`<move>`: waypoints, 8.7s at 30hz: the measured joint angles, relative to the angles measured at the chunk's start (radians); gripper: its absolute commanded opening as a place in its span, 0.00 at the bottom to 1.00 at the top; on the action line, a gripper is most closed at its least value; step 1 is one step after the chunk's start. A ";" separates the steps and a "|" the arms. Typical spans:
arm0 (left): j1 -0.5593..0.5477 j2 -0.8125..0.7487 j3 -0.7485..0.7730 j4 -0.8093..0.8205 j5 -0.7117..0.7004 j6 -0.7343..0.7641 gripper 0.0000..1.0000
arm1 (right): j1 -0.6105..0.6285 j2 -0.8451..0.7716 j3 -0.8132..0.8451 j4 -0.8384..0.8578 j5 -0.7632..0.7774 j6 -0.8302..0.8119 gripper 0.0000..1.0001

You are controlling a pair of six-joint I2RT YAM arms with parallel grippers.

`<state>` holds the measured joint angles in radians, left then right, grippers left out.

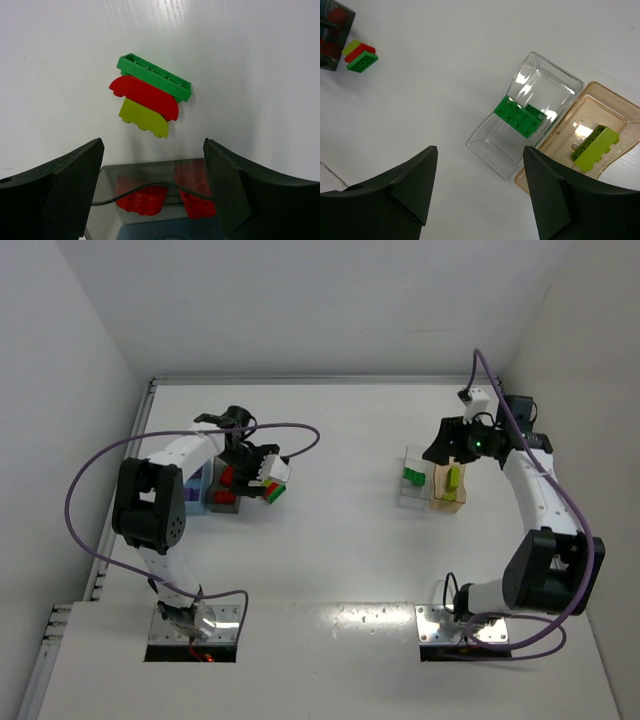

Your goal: Sort the legos into containers by color

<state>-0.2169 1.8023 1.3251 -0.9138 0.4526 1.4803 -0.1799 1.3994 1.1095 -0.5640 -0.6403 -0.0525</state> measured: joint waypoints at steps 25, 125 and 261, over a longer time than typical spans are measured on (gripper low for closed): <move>-0.020 0.150 0.006 0.061 0.029 0.058 0.90 | 0.000 0.032 0.000 -0.006 0.001 0.000 0.71; -0.298 -0.338 -0.281 0.826 -0.084 -1.263 0.34 | 0.150 0.102 -0.053 -0.006 0.205 0.154 0.38; -0.053 -0.376 -0.314 0.793 -0.125 -1.479 0.22 | 0.376 0.225 0.219 -0.014 -0.224 0.213 0.00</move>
<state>-0.2699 1.4265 1.0107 -0.1204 0.3275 0.0010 0.1963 1.6249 1.3285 -0.5781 -0.8639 0.1604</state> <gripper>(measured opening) 0.553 0.369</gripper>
